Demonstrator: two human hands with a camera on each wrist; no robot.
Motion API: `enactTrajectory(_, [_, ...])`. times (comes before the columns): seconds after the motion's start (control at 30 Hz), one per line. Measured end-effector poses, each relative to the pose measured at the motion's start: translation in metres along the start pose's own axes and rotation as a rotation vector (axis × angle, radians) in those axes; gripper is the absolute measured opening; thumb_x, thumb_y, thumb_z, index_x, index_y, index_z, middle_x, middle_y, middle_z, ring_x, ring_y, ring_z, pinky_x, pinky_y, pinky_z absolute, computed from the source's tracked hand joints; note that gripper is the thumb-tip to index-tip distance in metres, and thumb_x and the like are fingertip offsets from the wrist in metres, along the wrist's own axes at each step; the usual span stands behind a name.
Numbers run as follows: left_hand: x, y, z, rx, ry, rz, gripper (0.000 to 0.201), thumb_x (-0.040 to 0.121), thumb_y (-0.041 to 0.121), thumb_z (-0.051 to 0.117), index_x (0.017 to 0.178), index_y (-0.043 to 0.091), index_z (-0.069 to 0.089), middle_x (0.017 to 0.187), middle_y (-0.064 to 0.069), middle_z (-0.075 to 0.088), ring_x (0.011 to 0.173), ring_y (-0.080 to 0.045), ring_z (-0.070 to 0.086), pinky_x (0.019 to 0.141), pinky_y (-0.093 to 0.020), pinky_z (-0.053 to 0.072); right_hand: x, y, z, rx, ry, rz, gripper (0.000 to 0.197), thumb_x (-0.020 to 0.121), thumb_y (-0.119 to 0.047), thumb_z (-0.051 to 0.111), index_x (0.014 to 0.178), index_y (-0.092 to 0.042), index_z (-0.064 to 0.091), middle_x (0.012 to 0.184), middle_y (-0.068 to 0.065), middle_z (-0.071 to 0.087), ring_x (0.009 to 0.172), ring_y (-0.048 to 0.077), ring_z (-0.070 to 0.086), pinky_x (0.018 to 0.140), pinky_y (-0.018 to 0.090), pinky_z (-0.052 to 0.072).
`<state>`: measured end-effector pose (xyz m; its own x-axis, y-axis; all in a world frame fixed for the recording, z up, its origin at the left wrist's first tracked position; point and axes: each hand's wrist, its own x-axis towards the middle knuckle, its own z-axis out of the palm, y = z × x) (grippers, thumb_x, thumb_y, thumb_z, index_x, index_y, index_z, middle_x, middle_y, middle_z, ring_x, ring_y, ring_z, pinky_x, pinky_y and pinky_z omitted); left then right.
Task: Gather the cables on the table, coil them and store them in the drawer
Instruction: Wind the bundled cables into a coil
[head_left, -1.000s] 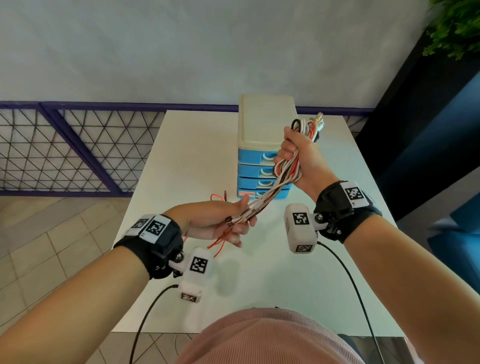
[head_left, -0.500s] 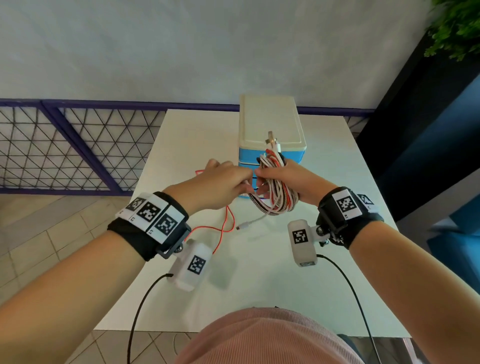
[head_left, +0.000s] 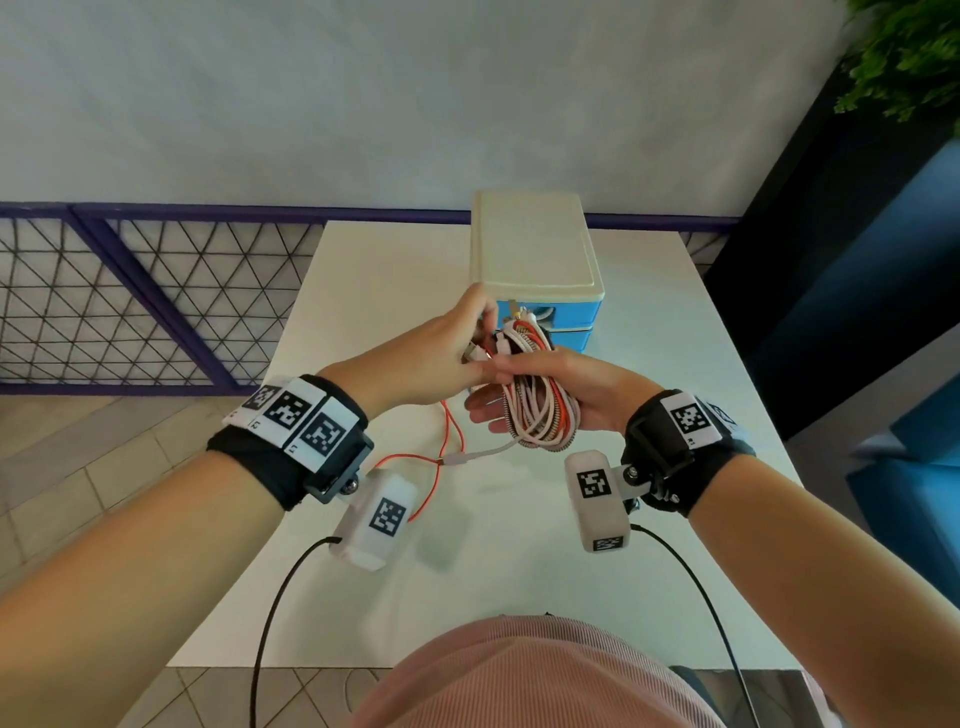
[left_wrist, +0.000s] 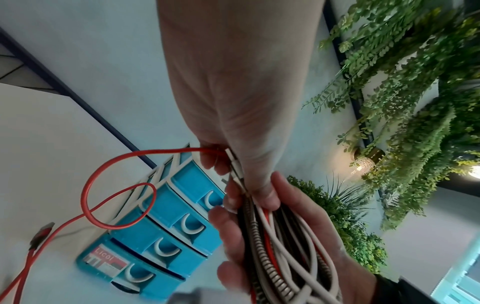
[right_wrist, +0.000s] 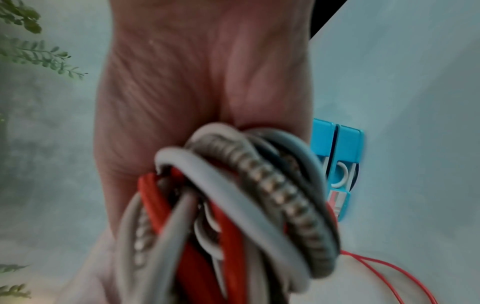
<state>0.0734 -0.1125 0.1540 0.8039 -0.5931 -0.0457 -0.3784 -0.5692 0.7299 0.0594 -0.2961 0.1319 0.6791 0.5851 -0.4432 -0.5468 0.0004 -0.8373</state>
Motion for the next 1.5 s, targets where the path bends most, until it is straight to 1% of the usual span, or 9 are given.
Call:
enactTrajectory(0.2, [0.004,-0.006,0.0,0.057,0.112,0.019,0.049,0.081,0.026,0.07,0.103,0.02,0.027,0.105,-0.003,0.056,0.067,-0.014,0.056,0.054,-0.022,0.046,0.011,0.007,0.001,0.021,0.104,-0.121,0.01,0.089,-0.015,0.063,0.089,-0.007,0.068,0.09,0.015,0.068,0.076,0.02,0.067,0.076,0.033,0.056])
enactTrajectory(0.4, [0.005,-0.013,-0.004,0.013,0.29,-0.042,0.062,0.076,0.03,0.076,0.124,0.021,0.038,0.127,0.001,0.035,0.117,-0.012,0.041,0.09,-0.023,0.036,0.015,0.003,0.003,-0.045,0.294,-0.232,0.016,0.091,-0.02,0.063,0.079,-0.009,0.064,0.07,0.007,0.065,0.062,0.017,0.064,0.063,0.029,0.054])
enactTrajectory(0.53, [-0.001,-0.022,0.001,0.097,0.361,-0.131,0.02,0.092,0.027,0.056,0.109,0.018,0.052,0.109,-0.004,0.053,0.094,-0.018,0.053,0.073,-0.021,0.041,0.013,-0.001,-0.009,0.078,0.413,-0.317,0.011,0.091,-0.015,0.062,0.08,-0.012,0.063,0.071,0.003,0.066,0.064,0.016,0.065,0.067,0.032,0.055])
enactTrajectory(0.7, [-0.018,-0.032,0.015,-0.523,-0.099,-0.475,0.029,0.101,0.033,0.036,0.096,0.01,0.054,0.081,-0.01,0.062,0.06,-0.019,0.064,0.052,-0.023,0.051,0.006,-0.007,-0.022,0.085,0.443,-0.344,0.008,0.091,-0.013,0.061,0.083,-0.013,0.062,0.073,0.003,0.065,0.068,0.016,0.065,0.072,0.033,0.056])
enactTrajectory(0.83, [-0.011,-0.029,0.016,-0.505,0.061,-0.341,0.017,0.098,0.013,0.046,0.085,0.009,0.056,0.072,-0.007,0.058,0.052,-0.009,0.064,0.05,-0.02,0.053,0.008,-0.006,-0.023,0.039,0.46,-0.327,0.004,0.09,-0.011,0.061,0.091,-0.007,0.06,0.076,0.006,0.067,0.072,0.018,0.068,0.069,0.033,0.057])
enactTrajectory(1.07, [0.011,-0.021,0.01,-0.205,0.207,-0.088,0.013,0.091,0.005,0.057,0.087,0.016,0.062,0.071,-0.006,0.066,0.067,-0.025,0.067,0.073,-0.039,0.058,0.013,-0.004,-0.012,-0.059,0.416,-0.263,0.02,0.089,-0.011,0.062,0.106,-0.002,0.06,0.088,0.012,0.071,0.083,0.023,0.071,0.08,0.041,0.058])
enactTrajectory(1.17, [0.013,-0.018,0.014,-0.206,0.277,-0.07,0.015,0.089,0.005,0.06,0.086,0.02,0.063,0.074,-0.003,0.068,0.07,-0.025,0.068,0.07,-0.035,0.058,0.012,-0.005,-0.012,-0.03,0.412,-0.228,0.042,0.081,-0.017,0.067,0.119,-0.003,0.058,0.095,0.015,0.071,0.09,0.031,0.069,0.086,0.05,0.055])
enactTrajectory(1.27, [0.014,-0.017,0.018,-0.145,0.308,-0.028,0.011,0.087,0.01,0.063,0.097,0.013,0.067,0.079,0.001,0.069,0.068,-0.004,0.063,0.067,-0.02,0.051,0.012,-0.004,-0.01,-0.073,0.385,-0.219,0.025,0.085,-0.012,0.064,0.11,-0.007,0.064,0.095,0.015,0.07,0.093,0.03,0.068,0.087,0.046,0.056])
enactTrajectory(1.5, [0.009,-0.019,0.018,0.039,0.515,-0.005,0.055,0.073,0.026,0.079,0.107,0.011,0.039,0.091,-0.002,0.051,0.072,-0.008,0.045,0.058,-0.015,0.039,0.01,0.003,-0.006,0.003,0.193,-0.181,0.024,0.09,-0.005,0.06,0.112,-0.012,0.059,0.086,0.012,0.068,0.077,0.022,0.068,0.075,0.035,0.056])
